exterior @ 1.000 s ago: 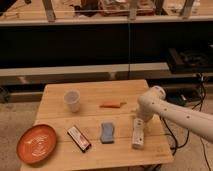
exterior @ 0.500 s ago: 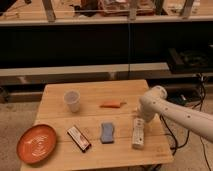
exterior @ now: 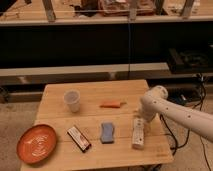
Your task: Place the bottle in the ceramic bowl
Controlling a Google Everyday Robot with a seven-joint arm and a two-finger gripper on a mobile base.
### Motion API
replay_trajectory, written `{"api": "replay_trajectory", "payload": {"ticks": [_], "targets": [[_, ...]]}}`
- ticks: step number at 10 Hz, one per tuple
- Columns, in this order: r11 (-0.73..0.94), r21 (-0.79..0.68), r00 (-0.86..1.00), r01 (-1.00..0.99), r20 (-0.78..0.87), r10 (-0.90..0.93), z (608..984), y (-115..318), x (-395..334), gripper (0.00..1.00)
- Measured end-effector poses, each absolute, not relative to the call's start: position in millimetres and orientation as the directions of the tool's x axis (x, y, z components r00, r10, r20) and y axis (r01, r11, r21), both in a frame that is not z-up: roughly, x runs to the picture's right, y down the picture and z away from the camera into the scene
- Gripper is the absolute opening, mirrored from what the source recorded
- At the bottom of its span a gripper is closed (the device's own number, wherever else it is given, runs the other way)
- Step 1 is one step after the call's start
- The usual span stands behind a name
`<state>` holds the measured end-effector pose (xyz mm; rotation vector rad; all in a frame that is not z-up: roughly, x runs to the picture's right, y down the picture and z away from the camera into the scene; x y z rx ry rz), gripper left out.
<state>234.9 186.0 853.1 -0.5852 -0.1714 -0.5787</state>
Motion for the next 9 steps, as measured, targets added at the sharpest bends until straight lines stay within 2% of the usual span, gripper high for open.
{"api": "replay_trajectory", "payload": {"ticks": [4,7,9], "targets": [[0.640,-0.425,0.768,0.640,0.381,-0.515,839.5,175.3,223.6,0.80],[0.455,-0.243,0.508,0.857,0.552,-0.661,822.4,170.6,193.3,0.80],[0.329,-0.157,0.356,0.931,0.594,-0.721,811.5,177.4,193.6,0.80]]}}
